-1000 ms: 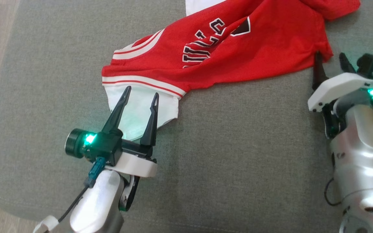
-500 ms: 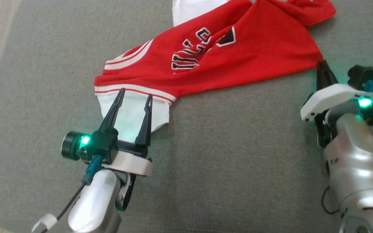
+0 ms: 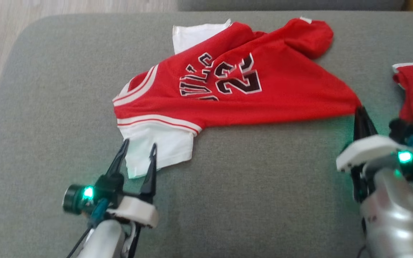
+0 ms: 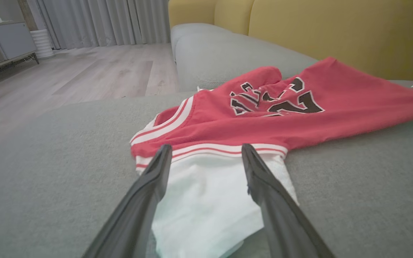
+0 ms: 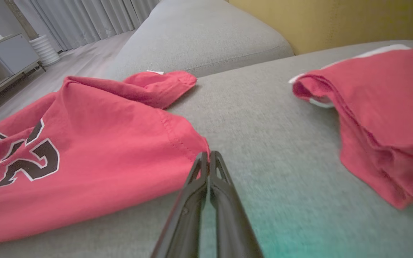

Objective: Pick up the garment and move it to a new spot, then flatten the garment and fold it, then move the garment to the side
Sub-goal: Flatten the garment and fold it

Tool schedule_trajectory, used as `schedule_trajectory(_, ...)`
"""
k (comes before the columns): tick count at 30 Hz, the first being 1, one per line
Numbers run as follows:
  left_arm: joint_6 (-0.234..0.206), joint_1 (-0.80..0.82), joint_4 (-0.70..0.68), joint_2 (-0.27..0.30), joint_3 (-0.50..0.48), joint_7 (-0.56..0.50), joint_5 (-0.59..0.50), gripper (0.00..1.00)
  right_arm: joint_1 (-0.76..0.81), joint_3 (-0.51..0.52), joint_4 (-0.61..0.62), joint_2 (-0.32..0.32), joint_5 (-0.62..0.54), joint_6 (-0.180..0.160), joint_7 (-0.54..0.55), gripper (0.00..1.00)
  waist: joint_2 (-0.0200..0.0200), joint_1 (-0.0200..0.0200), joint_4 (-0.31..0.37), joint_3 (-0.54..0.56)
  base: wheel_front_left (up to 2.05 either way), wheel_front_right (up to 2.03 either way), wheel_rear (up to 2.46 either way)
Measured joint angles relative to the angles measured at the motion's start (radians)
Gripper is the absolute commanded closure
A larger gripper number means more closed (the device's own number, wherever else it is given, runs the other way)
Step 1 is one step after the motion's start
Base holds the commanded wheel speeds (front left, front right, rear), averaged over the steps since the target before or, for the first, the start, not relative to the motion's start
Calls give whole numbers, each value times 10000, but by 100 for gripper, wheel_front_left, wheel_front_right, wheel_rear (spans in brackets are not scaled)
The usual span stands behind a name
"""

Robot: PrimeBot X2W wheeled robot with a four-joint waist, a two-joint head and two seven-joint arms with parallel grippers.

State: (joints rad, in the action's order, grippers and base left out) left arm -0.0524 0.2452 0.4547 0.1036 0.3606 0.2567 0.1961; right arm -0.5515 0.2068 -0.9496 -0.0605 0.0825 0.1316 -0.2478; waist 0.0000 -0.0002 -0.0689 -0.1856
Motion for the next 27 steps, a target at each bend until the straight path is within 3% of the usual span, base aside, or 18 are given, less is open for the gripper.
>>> schedule_trajectory(9, -504, -152, 1244, 203, -299, -556, 123, 0, 1244, -805, 1252, 82, 986, 0, 144, 100, 0, 0, 193, 161, 0, 0, 0)
schedule_trajectory(21, -431, 305, 1927, 408, -334, -1582, 334, 0, 1675, -1296, 2763, 88, 1365, 0, 744, 100, 0, 2, 385, -133, 0, 0, 0)
schedule_trajectory(26, -82, 534, 2040, 441, -219, -1866, 430, 0, 1851, -1292, 3289, 88, 1365, 0, 1003, 100, 0, 1, 437, -275, 0, 0, 0)
schedule_trajectory(27, -40, 589, 2040, 443, -176, -1954, 451, 42, 1888, -1292, 3381, 90, 1365, 0, 1047, 100, 0, 1, 450, -292, 0, 0, 0)
